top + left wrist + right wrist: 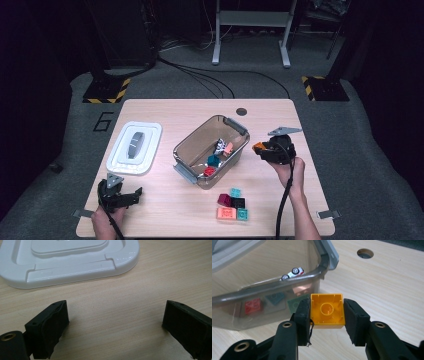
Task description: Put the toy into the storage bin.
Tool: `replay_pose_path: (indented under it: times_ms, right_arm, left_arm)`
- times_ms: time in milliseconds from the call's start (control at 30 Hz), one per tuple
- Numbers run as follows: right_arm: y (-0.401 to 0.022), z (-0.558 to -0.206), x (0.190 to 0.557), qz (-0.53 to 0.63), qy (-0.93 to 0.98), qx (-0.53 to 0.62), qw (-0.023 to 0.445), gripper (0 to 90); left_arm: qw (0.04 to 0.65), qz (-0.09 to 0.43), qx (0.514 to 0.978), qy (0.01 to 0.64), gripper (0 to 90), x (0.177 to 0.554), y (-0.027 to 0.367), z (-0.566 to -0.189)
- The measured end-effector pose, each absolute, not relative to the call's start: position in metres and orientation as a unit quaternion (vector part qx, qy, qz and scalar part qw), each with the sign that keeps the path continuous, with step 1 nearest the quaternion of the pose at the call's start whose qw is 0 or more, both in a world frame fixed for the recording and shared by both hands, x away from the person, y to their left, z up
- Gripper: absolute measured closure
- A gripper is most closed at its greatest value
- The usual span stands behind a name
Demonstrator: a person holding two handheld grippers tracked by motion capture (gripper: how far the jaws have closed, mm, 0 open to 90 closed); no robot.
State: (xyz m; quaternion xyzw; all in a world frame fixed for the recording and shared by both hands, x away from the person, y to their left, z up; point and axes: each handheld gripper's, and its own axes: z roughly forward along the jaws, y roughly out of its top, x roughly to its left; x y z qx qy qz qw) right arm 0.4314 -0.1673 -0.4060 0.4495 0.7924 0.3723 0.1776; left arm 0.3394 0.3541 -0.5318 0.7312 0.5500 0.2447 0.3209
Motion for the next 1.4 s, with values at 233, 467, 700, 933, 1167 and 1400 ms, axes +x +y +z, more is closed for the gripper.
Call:
replay_pose_path:
  times_ms: [233,467,700,933,1167,1400]
  right_arm:
    - [-0.162,-0.387,0.438,0.376,0.794,0.439,0.188,58.7]
    - [-0.154,-0.372,0.445,0.378,0.796,0.428,0.198,58.7]
    - [-0.140,-0.362,0.449,0.381,0.803,0.414,0.196,58.7]
    - [-0.117,-0.363,0.452,0.379,0.824,0.384,0.173,58.6]
    - [-0.093,-0.376,0.450,0.364,0.844,0.366,0.144,58.5]
    - [-0.082,-0.383,0.447,0.347,0.858,0.359,0.125,58.3]
  left_arm:
    - [0.321,0.245,0.731,0.550,6.4,0.340,0.354,-0.532]
    - [0.321,0.245,0.731,0.550,6.4,0.339,0.354,-0.532]
    - [0.321,0.246,0.730,0.551,6.4,0.339,0.354,-0.532]
    - [0.321,0.246,0.730,0.551,6.4,0.339,0.354,-0.532]
    - [0.320,0.246,0.730,0.551,6.4,0.339,0.354,-0.532]
    - [0.321,0.246,0.730,0.551,6.4,0.340,0.354,-0.532]
